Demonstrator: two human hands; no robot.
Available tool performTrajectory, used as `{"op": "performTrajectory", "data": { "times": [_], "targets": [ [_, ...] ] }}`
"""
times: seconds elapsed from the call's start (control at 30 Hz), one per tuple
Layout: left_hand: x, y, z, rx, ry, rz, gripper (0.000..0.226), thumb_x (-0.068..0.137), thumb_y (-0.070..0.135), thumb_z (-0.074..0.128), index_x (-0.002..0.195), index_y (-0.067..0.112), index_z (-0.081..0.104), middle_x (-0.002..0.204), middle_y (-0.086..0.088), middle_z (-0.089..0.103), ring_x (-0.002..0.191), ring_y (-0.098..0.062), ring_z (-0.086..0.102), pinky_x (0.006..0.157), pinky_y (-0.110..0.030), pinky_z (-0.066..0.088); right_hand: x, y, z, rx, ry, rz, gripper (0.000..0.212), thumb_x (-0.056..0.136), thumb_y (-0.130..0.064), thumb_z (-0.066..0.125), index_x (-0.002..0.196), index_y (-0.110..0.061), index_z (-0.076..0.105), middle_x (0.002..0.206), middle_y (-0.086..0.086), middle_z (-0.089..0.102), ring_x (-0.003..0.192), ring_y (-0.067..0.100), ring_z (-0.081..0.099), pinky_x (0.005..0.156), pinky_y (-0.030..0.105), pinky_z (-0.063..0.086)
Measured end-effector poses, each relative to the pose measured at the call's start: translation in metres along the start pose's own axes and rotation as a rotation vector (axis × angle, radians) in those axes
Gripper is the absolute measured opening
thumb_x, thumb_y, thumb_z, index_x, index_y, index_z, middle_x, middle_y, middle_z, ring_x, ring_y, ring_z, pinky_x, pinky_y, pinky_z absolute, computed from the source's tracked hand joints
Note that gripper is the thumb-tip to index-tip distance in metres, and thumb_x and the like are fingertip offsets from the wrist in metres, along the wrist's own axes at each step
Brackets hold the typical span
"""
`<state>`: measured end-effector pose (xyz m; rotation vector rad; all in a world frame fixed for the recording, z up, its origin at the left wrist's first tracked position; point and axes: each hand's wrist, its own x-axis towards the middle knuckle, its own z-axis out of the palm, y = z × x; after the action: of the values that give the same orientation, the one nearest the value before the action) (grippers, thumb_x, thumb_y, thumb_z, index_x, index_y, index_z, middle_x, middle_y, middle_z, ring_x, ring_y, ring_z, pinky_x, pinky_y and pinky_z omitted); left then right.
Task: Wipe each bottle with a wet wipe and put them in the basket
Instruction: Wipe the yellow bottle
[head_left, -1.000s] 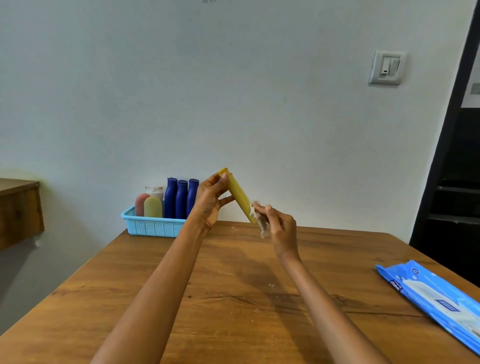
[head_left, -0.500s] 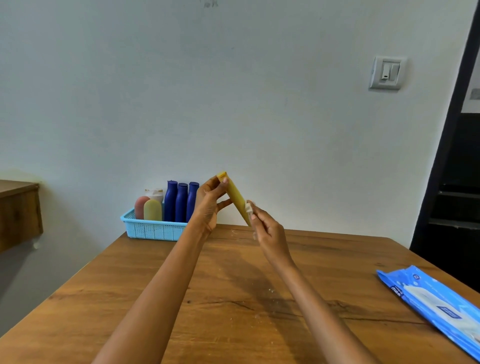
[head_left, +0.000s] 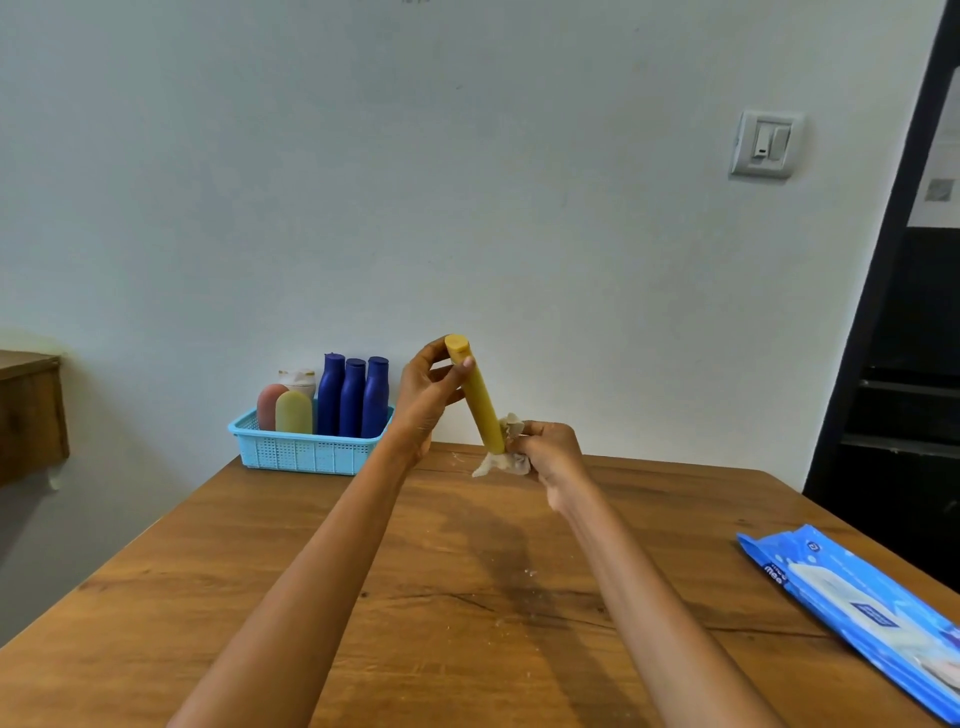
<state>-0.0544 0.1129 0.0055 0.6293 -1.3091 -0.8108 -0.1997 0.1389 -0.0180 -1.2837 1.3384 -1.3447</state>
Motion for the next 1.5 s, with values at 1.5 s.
{"op": "performTrajectory", "data": {
  "times": [1.5],
  "targets": [
    [-0.002, -0.009, 0.002, 0.0, -0.077, -0.207, 0.033, 0.087, 0.025, 0.064, 0.117, 0.011, 0.06, 0.103, -0.004, 0.065, 0.098, -0.017, 0.063, 0.069, -0.028, 0.058, -0.003, 0.007, 0.006, -0.099, 0.072, -0.66, 0.023, 0.089, -0.022, 0.062, 0.11, -0.015, 0.067, 0.102, -0.008, 0.061, 0.089, 0.003, 0.06, 0.073, 0.012, 0.05]
  ]
}}
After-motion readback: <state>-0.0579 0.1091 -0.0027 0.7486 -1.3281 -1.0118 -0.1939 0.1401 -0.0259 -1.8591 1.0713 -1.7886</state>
